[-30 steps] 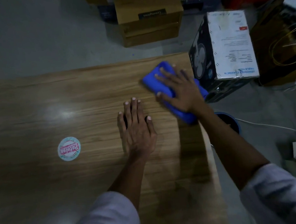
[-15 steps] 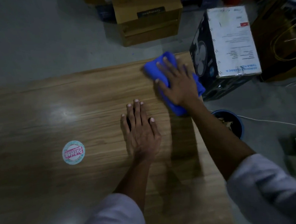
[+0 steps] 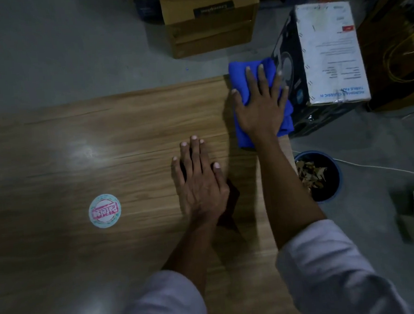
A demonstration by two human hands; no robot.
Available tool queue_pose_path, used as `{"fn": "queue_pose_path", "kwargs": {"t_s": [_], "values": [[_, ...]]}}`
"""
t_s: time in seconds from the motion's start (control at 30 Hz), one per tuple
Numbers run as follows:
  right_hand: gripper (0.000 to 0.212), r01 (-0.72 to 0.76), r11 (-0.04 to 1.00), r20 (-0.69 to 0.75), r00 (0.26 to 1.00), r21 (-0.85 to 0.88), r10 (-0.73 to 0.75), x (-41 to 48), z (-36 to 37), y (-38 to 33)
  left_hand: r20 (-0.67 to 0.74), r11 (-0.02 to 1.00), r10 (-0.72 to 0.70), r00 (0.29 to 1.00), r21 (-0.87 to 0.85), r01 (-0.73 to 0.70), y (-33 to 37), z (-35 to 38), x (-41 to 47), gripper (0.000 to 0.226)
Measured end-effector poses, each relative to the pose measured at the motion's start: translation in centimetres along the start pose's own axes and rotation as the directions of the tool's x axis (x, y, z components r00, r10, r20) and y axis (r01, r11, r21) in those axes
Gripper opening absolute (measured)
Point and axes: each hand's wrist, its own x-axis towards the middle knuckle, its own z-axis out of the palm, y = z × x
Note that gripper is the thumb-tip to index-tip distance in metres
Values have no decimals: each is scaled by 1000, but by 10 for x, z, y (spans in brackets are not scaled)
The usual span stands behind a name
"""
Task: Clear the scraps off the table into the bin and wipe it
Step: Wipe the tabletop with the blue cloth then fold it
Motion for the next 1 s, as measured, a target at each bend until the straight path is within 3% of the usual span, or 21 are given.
{"fn": "queue_pose_path", "kwargs": {"t_s": [0.07,0.17,0.23,0.3,0.37,0.43,0.57,0.7,0.77,0.87,1.0], "values": [[66,153,988,40,987,-2,-153,-18,8,-20,-3,1000,-9,1000,13,9,0,0,0,64],[63,539,842,124,835,12,-537,-55,15,-17,1,1000,-10,1000,18,10,1,1,0,64],[61,595,803,124,796,18,-593,-62,9,9,5,1000,-2,1000,25,2,0,1,0,63],[60,503,864,95,860,0,-501,-70,-3,38,11,999,-3,1000,32,3,-1,2,0,63],[61,309,950,31,951,-48,-308,-86,-10,56,11,999,0,1000,33,0,-1,1,0,63],[62,101,993,-38,994,-65,-103,-105,-8,55,7,999,1,1000,32,-2,-1,1,0,64],[65,-132,991,-101,987,-35,128,-90,1,29,-5,1000,1,1000,14,-1,-1,0,0,64],[67,-152,988,-29,988,28,152,-18,2,5,-26,1000,-5,1000,-12,4,1,0,-1,64],[67,-67,998,21,997,3,67,12,2,-4,-43,1000,0,999,-29,-1,0,1,0,63],[65,179,982,132,976,-52,-171,25,2,-15,-61,999,0,998,-41,-2,-1,3,0,63],[61,517,856,228,835,-12,-501,-10,5,-20,-77,1000,-2,997,-17,0,1,3,-3,62]]}}
